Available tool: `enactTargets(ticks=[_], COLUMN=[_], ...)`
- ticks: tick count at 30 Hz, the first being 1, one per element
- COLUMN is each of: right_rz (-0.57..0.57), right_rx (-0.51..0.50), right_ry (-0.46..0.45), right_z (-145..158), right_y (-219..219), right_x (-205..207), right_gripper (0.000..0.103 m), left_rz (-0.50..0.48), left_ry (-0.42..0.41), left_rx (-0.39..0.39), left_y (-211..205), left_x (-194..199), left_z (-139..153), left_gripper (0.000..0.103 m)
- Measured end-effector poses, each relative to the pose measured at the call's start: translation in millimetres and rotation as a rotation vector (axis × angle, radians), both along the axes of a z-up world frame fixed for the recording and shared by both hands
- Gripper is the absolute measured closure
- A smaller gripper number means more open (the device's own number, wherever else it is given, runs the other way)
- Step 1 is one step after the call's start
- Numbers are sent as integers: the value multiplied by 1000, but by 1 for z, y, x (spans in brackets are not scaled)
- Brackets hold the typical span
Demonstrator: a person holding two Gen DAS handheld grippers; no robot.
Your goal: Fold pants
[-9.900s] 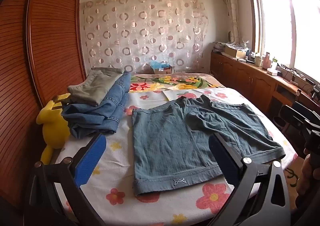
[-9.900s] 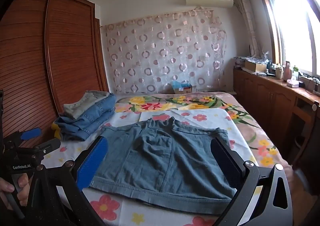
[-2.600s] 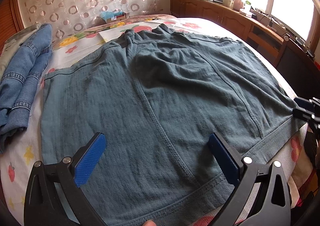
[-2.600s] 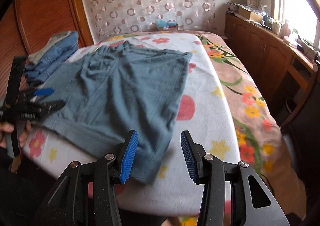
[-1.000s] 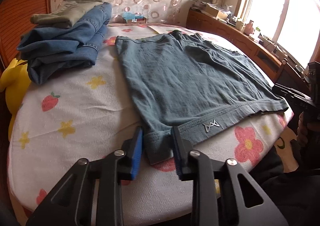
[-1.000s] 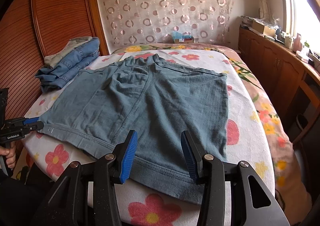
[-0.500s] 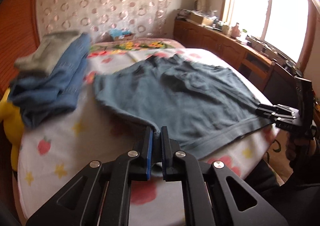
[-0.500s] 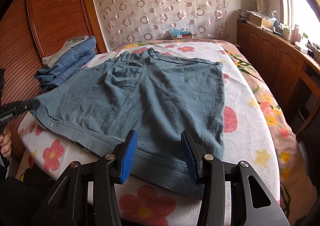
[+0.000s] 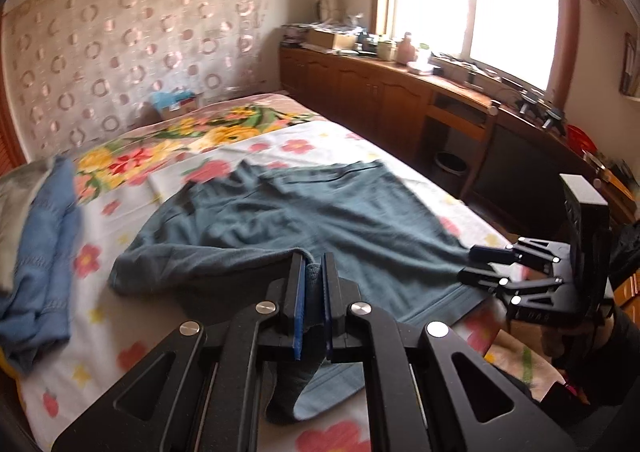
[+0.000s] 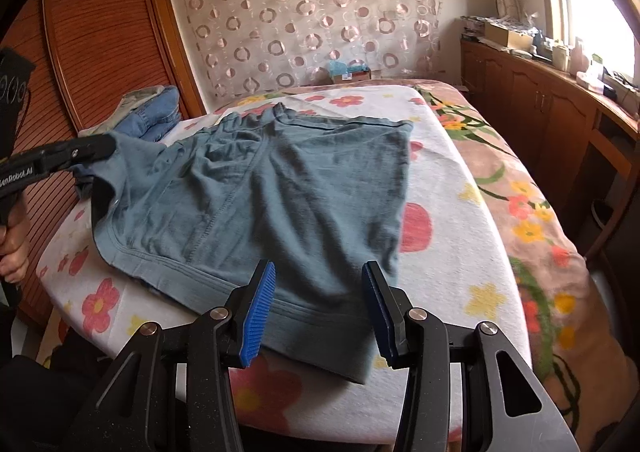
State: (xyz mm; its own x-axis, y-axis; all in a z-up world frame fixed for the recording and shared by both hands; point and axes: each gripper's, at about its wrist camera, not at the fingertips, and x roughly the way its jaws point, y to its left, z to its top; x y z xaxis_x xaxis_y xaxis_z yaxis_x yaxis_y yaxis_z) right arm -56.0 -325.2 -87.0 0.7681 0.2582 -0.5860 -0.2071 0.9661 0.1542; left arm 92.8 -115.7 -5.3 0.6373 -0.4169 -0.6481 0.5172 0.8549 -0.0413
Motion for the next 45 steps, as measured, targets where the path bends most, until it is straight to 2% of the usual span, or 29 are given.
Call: enactTargets(ticks=[13, 17, 20, 23, 26, 28, 30, 32, 33, 34, 37, 45], right_rz=[-29, -35, -35, -36, -32, -29, -26, -25, -25, -25, -22, 5], right_rx=[29, 33, 35, 38, 40, 38, 35, 33, 32, 30, 25, -1], right_ry=[-8, -7, -6, -4, -2, -1, -3, -5, -5, -5, -5, -30], right_z=[-1, -2, -2, -2, -2, -2, -1, -1, -1, -1, -2, 5], right_y=[-19, -22, -22, -21, -22, -21, -20, -20, -20, -20, -18, -9], right_x=[-16, -20, -21, -20, -19, -18, -18, -17, -16, -15, -14, -4], right_gripper=[56, 56, 56, 56, 56, 56, 56, 56, 56, 56, 56, 56], left_rz=[-128, -101, -90, -65, -43, -35, -22, -13, -8, 1, 25, 75], left_ry=[-13, -32, 13, 22, 24, 18, 12, 12, 11, 15, 57, 98], left_rx=[23, 63, 46, 62, 71, 68, 73, 84, 87, 81, 72, 79], left_y=[-77, -88, -85, -81, -75, -71, -67, -62, -60, -56, -46, -21], left_x=[3, 5, 10, 13, 16, 17, 17, 18, 18, 19, 23, 19], left_z=[15, 11, 5, -1, -4, -5, -7, -13, -16, -20, -31, -54], left_gripper=[95, 94, 93, 87, 73, 58, 56, 42, 22, 20, 20, 20])
